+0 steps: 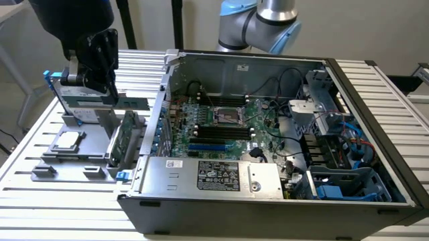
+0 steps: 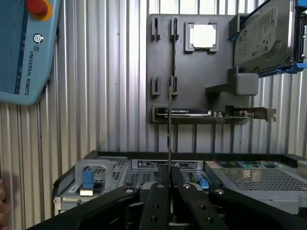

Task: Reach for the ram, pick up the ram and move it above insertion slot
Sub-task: 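Pick up the ram and move it above insertion slot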

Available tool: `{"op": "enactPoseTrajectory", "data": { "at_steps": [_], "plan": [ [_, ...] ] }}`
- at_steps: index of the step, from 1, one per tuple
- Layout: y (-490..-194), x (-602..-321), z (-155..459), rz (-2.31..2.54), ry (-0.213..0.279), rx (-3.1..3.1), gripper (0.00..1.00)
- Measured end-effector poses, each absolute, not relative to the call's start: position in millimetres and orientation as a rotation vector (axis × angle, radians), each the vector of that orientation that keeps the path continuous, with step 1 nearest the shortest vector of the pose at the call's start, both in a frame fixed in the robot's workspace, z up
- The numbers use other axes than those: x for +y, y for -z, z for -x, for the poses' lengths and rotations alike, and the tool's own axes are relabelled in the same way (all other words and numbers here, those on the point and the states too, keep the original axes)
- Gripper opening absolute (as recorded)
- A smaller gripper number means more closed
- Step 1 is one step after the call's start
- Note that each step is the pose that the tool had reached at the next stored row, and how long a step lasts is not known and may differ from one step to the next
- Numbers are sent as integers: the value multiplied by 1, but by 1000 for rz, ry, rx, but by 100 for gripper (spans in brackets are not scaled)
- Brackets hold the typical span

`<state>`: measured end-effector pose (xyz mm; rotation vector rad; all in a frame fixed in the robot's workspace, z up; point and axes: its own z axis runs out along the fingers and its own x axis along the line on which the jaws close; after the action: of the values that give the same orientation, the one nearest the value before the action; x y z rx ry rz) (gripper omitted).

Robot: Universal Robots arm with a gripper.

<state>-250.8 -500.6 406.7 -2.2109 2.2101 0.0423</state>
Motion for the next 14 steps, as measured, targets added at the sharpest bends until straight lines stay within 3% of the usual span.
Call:
{"op": "enactPoseTrajectory", "data": {
  "at_steps": [14],
  "plan": [
    [-411,-499,192,2192,-82,2191,13]
  ]
}}
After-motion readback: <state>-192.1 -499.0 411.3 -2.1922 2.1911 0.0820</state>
